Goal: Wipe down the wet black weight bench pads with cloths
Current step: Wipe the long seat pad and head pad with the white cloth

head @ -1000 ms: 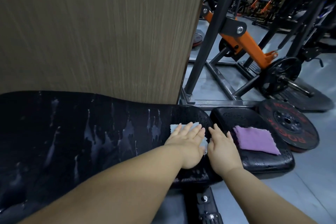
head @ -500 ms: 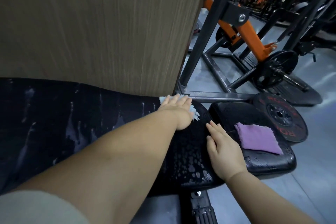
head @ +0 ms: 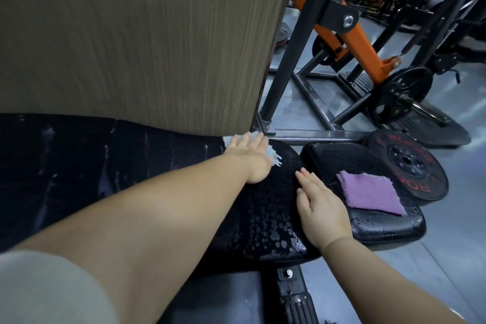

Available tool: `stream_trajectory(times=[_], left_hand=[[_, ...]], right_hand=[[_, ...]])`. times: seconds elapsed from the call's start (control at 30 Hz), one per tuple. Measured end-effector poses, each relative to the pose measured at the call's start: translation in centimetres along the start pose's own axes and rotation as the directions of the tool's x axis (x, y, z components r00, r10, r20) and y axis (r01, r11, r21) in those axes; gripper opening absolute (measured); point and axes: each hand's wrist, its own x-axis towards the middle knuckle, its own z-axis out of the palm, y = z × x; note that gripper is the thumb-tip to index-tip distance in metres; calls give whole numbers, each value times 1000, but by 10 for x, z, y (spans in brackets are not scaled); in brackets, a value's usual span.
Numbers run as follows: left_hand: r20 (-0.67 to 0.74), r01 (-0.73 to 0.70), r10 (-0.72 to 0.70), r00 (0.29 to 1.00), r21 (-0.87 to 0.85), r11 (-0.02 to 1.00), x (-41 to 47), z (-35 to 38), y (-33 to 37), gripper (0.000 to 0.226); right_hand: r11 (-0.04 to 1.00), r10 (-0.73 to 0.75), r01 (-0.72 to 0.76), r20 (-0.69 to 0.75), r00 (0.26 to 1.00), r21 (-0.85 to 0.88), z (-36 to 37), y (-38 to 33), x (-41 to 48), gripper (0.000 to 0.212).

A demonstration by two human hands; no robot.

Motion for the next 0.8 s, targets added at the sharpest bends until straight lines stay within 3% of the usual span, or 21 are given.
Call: stream_trajectory(times=[0.5,0.8], left_hand=[[48,-180,177,983,54,982,-157,56,27,61],[60,-167,164,985,51,985,-153,53,28,59]], right_hand=[[1000,26,-26,45,999,-6,-8,-6,-2,46],[1000,28,-28,26,999,8,-5,-5,-1,45]])
